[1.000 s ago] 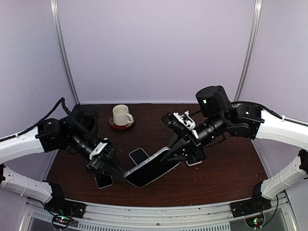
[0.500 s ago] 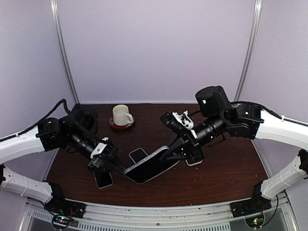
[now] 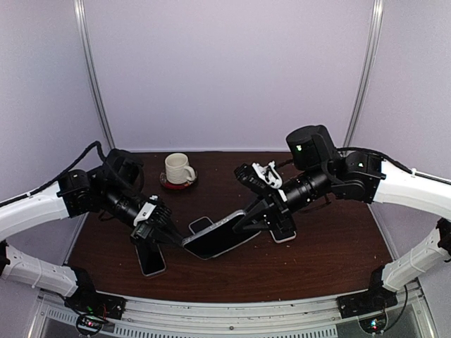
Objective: Take the phone out of the phone case
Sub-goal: Remove the top left corner of the phone from the phone case.
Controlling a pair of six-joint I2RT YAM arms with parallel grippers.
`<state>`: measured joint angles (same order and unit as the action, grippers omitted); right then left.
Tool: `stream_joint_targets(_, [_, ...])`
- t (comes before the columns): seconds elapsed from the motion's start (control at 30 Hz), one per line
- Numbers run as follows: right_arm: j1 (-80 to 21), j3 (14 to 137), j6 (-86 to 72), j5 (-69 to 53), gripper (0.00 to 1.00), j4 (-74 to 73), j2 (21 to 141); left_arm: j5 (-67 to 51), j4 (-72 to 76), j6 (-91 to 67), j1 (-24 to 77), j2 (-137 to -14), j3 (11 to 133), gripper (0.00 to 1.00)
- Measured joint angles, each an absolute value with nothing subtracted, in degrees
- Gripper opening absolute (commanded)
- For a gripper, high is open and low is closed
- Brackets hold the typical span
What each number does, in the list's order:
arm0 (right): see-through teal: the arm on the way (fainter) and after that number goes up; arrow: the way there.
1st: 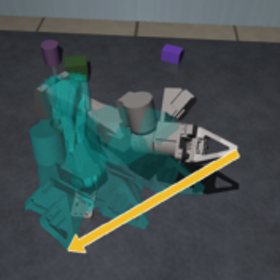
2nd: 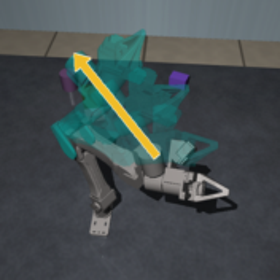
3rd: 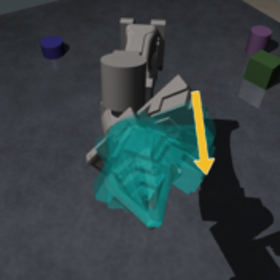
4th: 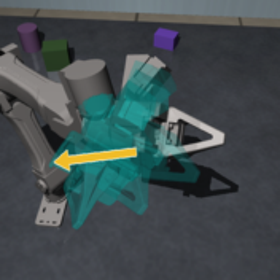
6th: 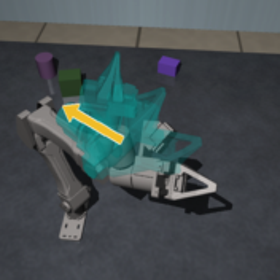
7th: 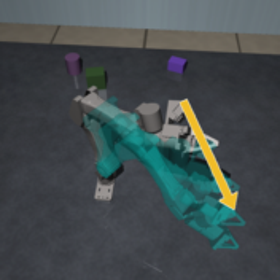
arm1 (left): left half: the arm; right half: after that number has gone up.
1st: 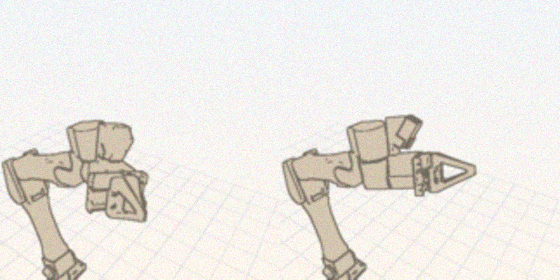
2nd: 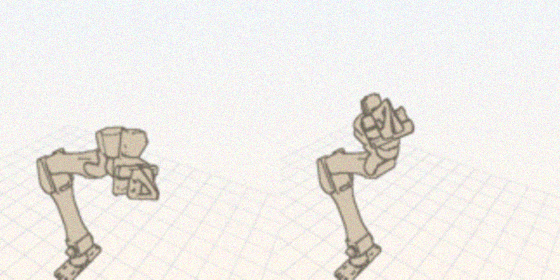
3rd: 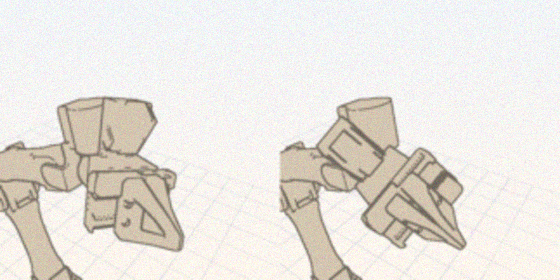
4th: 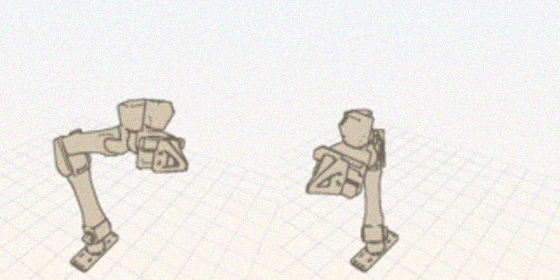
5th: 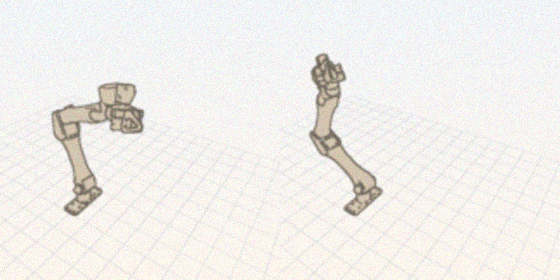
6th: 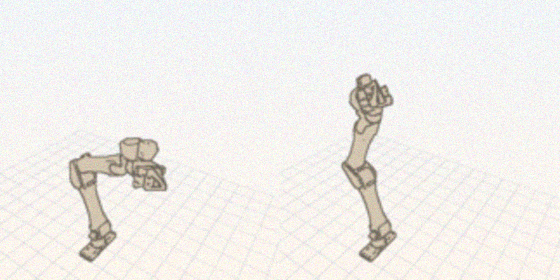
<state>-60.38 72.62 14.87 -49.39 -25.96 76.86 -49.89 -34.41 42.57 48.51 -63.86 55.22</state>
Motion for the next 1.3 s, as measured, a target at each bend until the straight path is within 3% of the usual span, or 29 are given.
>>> stream_joint_targets(0.43, [-59.70,73.28,17.45,-48.34,0.00,-27.18,76.97,-48.29,-34.37,48.60,47.72,-65.01,56.07,0.00])
stream_joint_targets(0.87, [-55.40,73.71,21.26,-46.15,0.00,-26.92,77.06,-41.95,-32.12,54.48,44.23,-67.81,59.31,0.07])
stream_joint_targets(1.07, [-52.88,73.71,22.52,-46.85,0.00,-26.00,77.03,-39.38,-26.59,55.20,41.58,-69.43,59.72,0.21])
stream_joint_targets(1.3, [-55.20,73.69,22.57,-62.50,0.00,-29.02,75.55,-27.66,-14.98,53.01,35.59,-72.51,60.80,0.33])
